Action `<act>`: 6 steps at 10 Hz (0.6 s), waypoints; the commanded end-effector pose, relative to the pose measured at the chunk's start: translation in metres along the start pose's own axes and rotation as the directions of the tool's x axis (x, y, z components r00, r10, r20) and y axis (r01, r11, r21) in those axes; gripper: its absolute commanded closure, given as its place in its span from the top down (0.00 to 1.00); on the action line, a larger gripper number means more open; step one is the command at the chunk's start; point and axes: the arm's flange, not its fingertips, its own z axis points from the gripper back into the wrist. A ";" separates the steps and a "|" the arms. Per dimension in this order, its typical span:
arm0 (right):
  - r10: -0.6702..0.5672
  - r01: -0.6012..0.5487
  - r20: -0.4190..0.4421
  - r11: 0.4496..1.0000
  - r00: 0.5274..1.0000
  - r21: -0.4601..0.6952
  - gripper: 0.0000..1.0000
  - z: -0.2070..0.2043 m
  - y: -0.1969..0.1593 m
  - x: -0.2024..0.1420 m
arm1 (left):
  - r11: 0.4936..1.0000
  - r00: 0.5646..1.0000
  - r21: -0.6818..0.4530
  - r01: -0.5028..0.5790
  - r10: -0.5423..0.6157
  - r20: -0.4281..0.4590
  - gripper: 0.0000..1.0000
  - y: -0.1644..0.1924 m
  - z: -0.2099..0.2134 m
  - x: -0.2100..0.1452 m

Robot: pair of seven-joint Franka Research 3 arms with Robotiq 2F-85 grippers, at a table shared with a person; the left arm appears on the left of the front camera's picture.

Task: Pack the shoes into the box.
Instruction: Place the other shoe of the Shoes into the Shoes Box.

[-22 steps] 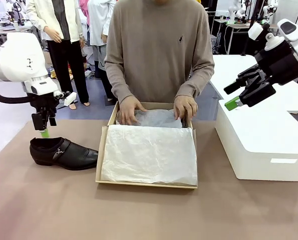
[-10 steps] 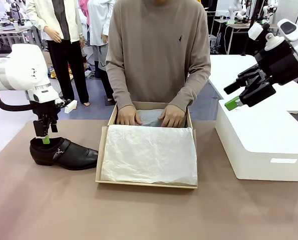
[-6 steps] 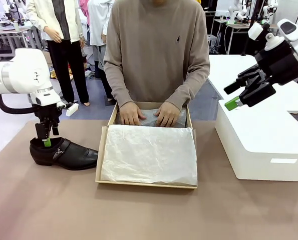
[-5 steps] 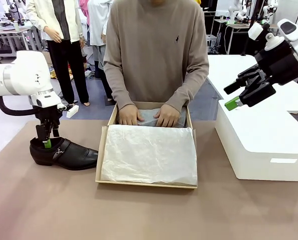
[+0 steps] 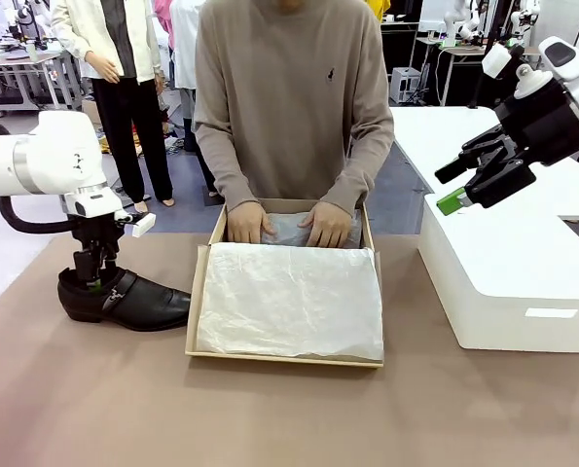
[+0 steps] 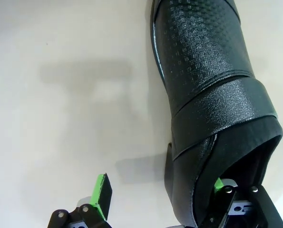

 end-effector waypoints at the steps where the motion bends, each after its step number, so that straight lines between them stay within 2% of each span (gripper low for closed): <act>1: 0.022 -0.022 0.032 1.000 0.999 0.011 1.00 -0.002 -0.002 0.001 | 1.000 0.999 -0.017 0.013 -0.013 0.030 0.77 0.002 0.004 -0.002; 5: 0.022 -0.022 0.032 1.000 0.999 0.011 1.00 -0.002 -0.002 0.001 | 1.000 1.000 -0.012 0.009 -0.009 0.019 0.01 -0.002 0.009 -0.001; 6: 0.022 -0.022 0.032 1.000 0.999 0.011 1.00 -0.002 -0.002 0.001 | 1.000 1.000 -0.011 0.007 -0.007 0.017 0.00 -0.002 0.009 -0.001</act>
